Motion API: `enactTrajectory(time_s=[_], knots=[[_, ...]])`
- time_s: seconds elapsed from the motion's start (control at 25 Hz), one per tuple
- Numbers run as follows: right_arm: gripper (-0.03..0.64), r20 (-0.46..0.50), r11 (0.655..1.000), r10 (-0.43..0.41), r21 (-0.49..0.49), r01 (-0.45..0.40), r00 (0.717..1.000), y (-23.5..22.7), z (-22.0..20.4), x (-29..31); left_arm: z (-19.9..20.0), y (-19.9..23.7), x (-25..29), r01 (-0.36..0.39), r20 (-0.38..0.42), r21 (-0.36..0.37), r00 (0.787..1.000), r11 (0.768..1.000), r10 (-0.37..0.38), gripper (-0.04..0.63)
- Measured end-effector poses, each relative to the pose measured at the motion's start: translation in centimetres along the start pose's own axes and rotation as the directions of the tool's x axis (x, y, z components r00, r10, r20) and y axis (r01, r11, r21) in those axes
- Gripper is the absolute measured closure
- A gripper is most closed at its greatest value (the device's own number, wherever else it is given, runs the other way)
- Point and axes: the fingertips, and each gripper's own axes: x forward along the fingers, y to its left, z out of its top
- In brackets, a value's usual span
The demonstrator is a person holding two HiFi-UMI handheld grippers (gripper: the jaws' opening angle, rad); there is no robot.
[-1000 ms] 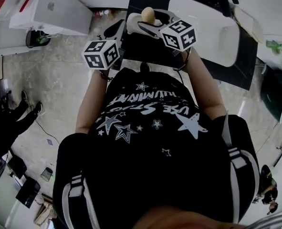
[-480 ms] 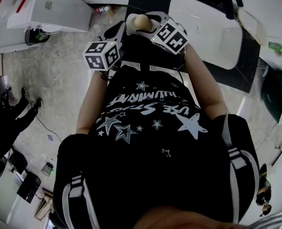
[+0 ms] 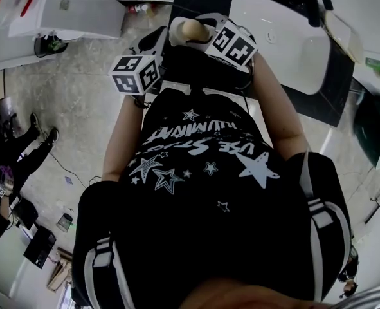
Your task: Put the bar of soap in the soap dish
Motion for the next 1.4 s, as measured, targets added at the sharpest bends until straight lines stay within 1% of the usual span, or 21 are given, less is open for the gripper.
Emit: enactTrajectory(time_s=[0.28, 0.4, 0.6, 0.76, 0.92, 1.12, 1.28, 1.4], knots=[[0.322, 0.023, 0.999, 0.026, -0.022, -0.025, 0.999, -0.2, -0.1, 0.1, -0.5, -0.4, 0.5, 0.009, -0.016, 0.018, 1.0, 1.0, -0.009, 0.584], [0.322, 0.033, 1.0, 0.024, -0.019, -0.023, 0.999, 0.0, -0.1, 0.1, -0.5, -0.5, 0.4, 0.008, -0.016, 0.018, 1.0, 1.0, -0.008, 0.584], [0.322, 0.075, 0.999, 0.035, 0.02, -0.036, 0.997, -0.1, 0.1, -0.1, -0.3, -0.6, 0.3, 0.007, -0.009, 0.017, 1.0, 1.0, -0.007, 0.584], [0.322, 0.123, 0.998, 0.027, 0.055, -0.034, 0.992, -0.5, 0.7, -0.7, 0.0, -0.5, 0.1, 0.006, -0.001, 0.019, 1.0, 1.0, -0.006, 0.584], [0.322, 0.171, 0.997, -0.008, 0.071, -0.004, 0.985, -1.1, 1.5, -1.8, 0.0, -0.4, -0.1, 0.003, 0.003, 0.023, 1.0, 1.0, -0.003, 0.584], [0.324, 0.275, 0.99, -0.087, 0.129, 0.053, 0.958, -1.5, 3.1, -4.7, 0.1, -0.4, -1.0, 0.015, 0.009, 0.026, 1.0, 1.0, -0.015, 0.584], [0.324, 0.283, 0.987, -0.129, 0.13, 0.095, 0.95, -0.3, 3.5, -6.0, -0.3, -0.9, -2.0, 0.04, 0.011, 0.034, 0.999, 0.999, -0.04, 0.584], [0.325, 0.28, 0.985, -0.138, 0.137, 0.103, 0.95, 1.4, 3.7, -6.2, -0.6, -1.9, -3.3, 0.068, 0.012, 0.048, 0.998, 0.997, -0.068, 0.584]])
